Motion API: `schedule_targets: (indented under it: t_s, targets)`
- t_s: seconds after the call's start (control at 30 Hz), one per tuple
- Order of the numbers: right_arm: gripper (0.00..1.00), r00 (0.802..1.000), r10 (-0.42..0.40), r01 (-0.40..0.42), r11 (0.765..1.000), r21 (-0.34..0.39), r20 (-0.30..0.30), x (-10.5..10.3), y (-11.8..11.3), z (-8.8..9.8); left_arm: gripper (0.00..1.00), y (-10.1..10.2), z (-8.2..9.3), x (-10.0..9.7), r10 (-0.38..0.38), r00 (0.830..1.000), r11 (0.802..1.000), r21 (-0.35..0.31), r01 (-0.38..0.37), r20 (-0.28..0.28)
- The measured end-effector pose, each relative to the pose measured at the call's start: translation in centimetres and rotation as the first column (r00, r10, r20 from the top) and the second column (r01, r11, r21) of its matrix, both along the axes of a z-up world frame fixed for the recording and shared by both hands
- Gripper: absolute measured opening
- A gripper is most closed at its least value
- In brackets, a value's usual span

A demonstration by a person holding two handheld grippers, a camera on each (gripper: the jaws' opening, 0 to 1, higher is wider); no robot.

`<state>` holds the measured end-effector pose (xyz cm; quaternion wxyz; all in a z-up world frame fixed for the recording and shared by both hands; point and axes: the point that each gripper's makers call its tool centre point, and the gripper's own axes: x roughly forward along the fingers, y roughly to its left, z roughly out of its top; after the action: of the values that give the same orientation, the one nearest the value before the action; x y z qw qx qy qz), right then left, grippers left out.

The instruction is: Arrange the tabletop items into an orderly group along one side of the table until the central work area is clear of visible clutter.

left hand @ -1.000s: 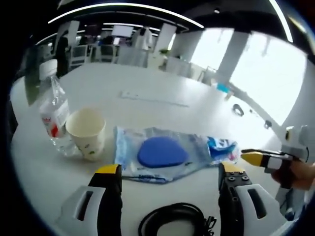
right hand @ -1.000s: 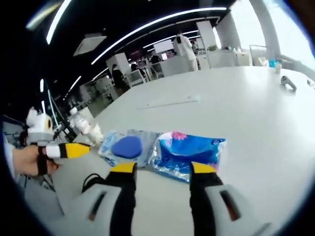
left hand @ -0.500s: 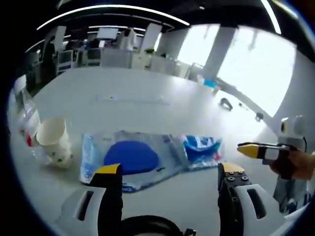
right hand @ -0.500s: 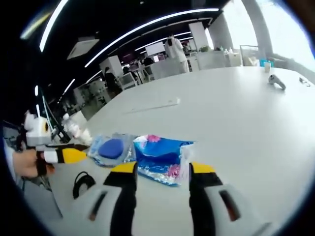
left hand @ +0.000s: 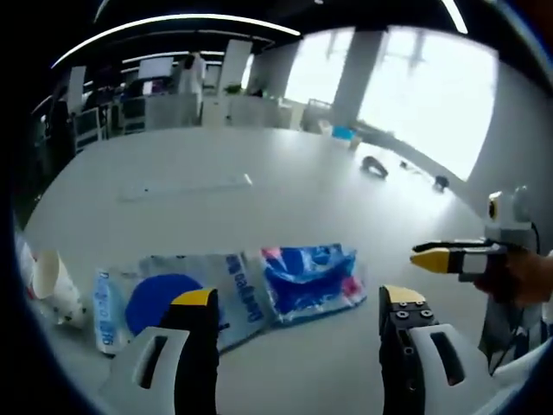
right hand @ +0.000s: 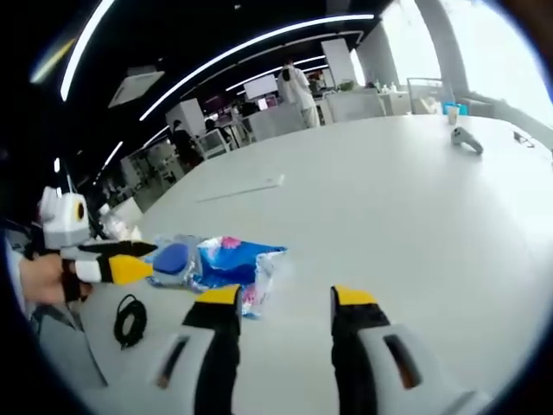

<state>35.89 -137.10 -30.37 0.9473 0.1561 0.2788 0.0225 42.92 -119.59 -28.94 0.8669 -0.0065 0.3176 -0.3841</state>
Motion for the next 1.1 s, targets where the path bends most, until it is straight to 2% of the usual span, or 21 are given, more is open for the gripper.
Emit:
schedule_targets:
  t_s: [0.07, 0.33, 0.53, 0.7, 0.87, 0.93, 1.1]
  targets:
    - [0.38, 1.0, 0.007, -0.007, 1.0, -0.009, -0.013, 0.0, -0.2, -0.4, 0.72, 0.0, 0.1, 0.2, 0.006, 1.0, 1.0, -0.002, -0.006, 0.0]
    - [0.36, 0.999, 0.041, -0.04, 0.999, 0.012, -0.02, 0.9, 1.6, -0.9, 0.7, -0.4, -0.1, 1.0, 0.004, 1.0, 1.0, 0.006, -0.004, -0.002]
    - [0.35, 0.996, 0.074, -0.074, 0.997, 0.003, -0.04, 1.4, 2.1, -1.9, 0.66, -0.1, -0.7, 1.9, 0.022, 1.0, 0.999, 0.03, -0.022, 0.004]
    - [0.34, 0.996, 0.078, -0.078, 0.997, 0.018, -0.051, 2.0, 2.2, -2.8, 0.64, -0.9, -1.1, 2.1, -0.002, 1.0, 1.0, 0.028, 0.002, 0.011]
    - [0.32, 0.993, 0.102, -0.101, 0.995, 0.015, -0.066, 2.4, 2.6, -3.6, 0.6, -1.6, -2.0, 2.6, 0.002, 1.0, 1.0, 0.021, -0.002, -0.004]
    - [0.3, 0.992, 0.109, -0.106, 0.994, 0.038, -0.063, 2.6, 3.0, -3.7, 0.6, -2.2, -2.3, 2.8, -0.006, 1.0, 1.0, 0.013, 0.006, -0.01]
    - [0.29, 0.99, 0.123, -0.12, 0.992, 0.041, -0.071, 3.1, 3.4, -4.6, 0.56, -3.1, -2.4, 3.1, -0.021, 1.0, 1.0, 0.011, 0.021, 0.005]
